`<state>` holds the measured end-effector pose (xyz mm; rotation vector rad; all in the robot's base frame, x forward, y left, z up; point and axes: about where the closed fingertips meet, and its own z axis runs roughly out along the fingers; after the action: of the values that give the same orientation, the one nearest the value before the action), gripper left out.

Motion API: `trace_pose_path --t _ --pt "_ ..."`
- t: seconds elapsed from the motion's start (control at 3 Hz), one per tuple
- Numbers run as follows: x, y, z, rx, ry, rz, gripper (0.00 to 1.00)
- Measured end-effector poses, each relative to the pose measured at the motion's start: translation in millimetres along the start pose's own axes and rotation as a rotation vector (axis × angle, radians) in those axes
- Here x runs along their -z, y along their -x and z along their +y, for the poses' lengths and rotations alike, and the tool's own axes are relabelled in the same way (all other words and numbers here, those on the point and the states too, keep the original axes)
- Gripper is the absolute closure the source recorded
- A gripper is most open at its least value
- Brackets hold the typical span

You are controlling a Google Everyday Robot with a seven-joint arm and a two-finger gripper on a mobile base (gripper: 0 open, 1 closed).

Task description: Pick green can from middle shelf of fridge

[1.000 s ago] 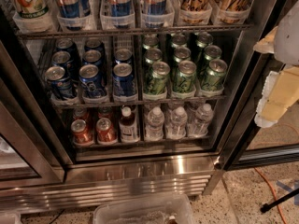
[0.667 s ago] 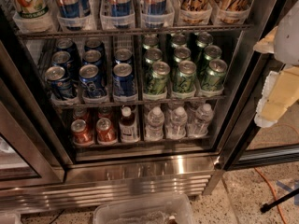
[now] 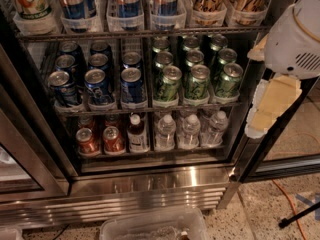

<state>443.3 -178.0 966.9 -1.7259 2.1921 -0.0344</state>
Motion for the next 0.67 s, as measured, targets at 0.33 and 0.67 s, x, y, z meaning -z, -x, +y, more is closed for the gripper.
trace_pose_path --t 0.33,0.67 --pt "-18.0 30.6 11.5 -0.024 0.029 -0.066 0.0" --pt "-41.4 59.7 28.4 -0.071 0.069 -0.178 0.0"
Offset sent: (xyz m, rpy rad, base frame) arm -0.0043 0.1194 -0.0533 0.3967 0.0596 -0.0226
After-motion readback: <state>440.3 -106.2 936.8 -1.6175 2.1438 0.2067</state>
